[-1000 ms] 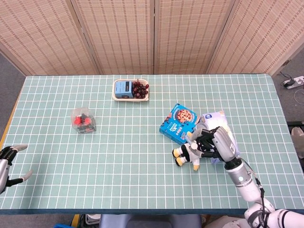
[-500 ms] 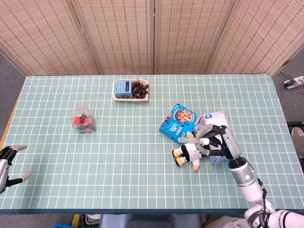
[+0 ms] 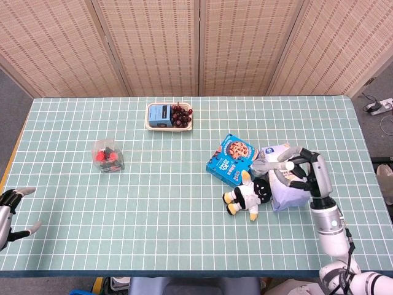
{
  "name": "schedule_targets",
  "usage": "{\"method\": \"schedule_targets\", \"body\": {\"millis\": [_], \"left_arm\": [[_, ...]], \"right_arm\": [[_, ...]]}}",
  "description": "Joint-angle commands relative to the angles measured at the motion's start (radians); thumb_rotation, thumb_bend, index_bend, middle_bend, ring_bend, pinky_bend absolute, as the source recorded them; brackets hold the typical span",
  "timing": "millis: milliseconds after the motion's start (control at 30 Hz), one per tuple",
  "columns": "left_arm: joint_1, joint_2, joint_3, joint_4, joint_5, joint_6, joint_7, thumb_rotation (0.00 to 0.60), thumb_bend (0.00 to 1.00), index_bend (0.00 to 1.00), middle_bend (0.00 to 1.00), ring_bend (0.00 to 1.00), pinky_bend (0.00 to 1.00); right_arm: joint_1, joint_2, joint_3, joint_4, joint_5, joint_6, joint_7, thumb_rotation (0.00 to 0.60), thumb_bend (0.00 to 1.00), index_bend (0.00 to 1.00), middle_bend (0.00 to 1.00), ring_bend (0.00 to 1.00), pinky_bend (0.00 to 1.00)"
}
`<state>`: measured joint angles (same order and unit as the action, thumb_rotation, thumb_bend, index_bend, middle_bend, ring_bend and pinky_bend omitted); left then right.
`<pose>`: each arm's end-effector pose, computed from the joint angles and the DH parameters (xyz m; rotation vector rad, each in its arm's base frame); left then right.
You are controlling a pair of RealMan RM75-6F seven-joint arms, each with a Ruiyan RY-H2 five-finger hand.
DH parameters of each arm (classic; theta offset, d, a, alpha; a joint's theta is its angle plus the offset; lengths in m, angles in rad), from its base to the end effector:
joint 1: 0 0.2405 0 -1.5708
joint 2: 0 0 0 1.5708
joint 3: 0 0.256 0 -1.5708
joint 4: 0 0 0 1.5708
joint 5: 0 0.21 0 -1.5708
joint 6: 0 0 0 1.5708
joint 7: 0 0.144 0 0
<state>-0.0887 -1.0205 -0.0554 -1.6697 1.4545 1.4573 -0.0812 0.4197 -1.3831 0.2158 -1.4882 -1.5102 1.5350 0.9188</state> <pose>-0.3126 0.1829 0.1850 -1.3415 -0.9637 -0.9102 -0.2079 -0.2965 0.1183 1.0780 -1.4138 2.0872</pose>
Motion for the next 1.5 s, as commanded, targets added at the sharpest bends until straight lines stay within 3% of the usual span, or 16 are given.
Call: {"method": "schedule_targets", "body": {"millis": [33,633,1500], "left_arm": [[0.000,0.000,0.000,0.000,-0.001,-0.001,0.000,0.600,0.17,0.29,0.26,0.20,0.47],[0.001,0.007,0.001,-0.007,-0.003,-0.002,-0.006,0.600,0.17,0.29,0.26,0.20,0.47],[0.006,0.023,-0.001,-0.017,-0.010,0.000,-0.019,0.600,0.17,0.28,0.26,0.20,0.47]], "right_arm": [[-0.005,-0.014,0.021,0.035,0.036,-0.017,0.014,0.600,0.38,0.68,1.00,1.00,1.00],[0.007,-0.073,0.052,0.136,0.075,-0.086,0.033,0.600,0.39,0.68,1.00,1.00,1.00],[0.030,-0.154,0.044,0.234,0.084,-0.166,0.007,0.600,0.39,0.68,1.00,1.00,1.00]]}}
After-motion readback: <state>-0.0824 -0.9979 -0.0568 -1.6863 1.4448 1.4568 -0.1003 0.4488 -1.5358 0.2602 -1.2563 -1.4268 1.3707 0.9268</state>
